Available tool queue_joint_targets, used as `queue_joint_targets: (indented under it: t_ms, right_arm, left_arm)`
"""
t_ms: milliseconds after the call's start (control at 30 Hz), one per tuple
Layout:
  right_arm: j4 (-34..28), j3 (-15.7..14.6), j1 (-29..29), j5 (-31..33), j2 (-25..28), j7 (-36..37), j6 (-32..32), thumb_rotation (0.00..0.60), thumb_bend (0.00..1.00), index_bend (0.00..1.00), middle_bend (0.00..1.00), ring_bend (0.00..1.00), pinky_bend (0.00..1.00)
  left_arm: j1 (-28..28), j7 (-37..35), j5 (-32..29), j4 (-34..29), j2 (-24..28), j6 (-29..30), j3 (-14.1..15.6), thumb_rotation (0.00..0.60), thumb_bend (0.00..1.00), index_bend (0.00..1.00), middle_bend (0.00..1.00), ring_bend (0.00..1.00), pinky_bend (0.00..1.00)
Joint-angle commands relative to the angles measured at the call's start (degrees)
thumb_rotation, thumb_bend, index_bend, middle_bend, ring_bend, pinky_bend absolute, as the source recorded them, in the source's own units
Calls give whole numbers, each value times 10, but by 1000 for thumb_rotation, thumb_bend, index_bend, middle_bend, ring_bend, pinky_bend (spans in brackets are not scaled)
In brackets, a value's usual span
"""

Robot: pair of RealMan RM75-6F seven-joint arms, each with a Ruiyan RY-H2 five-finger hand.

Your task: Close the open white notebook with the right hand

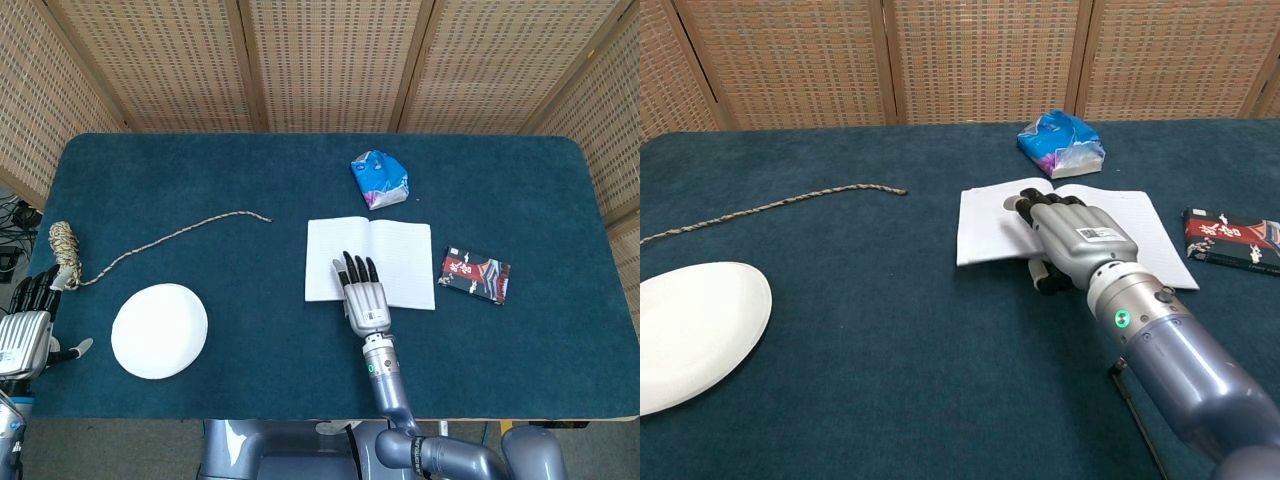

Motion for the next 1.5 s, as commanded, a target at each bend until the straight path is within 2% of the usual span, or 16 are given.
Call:
queue_joint_targets:
  t_ms: [33,300,467,700,1033,1500]
  right_arm:
    - [0,0,-1,0,0,-2,0,600,784,128,0,0,0]
    - [-3,6,-6,5,-2,8,-1,600,751,129,0,0,0]
    - [-47,34,-23,44,1,44,-10,600,699,130,0,0,0]
    - [-87,57,-36,78,5,57,-4,600,633,139,0,0,0]
    - [-95,61,-35,66,4,64,21,600,607,142,0,0,0]
    - [-95,81,-37,58,-10,85,60,600,601,133,0,0,0]
  left_arm:
    - [0,-1,0,0,0,0,0,600,101,0,0,0,0]
    - [-1,-4,-2,1,0,-1,-2,600,100,0,0,0,0]
    - [-1,-4,-2,0,0,-1,-1,600,100,0,0,0,0]
    - [0,-4,2,-3,1,2,-1,600,100,0,0,0,0]
    - [0,-5,3,-4,2,4,-1,600,100,0,0,0,0]
    - [1,-5,4,-4,1,6,0,600,100,0,0,0,0]
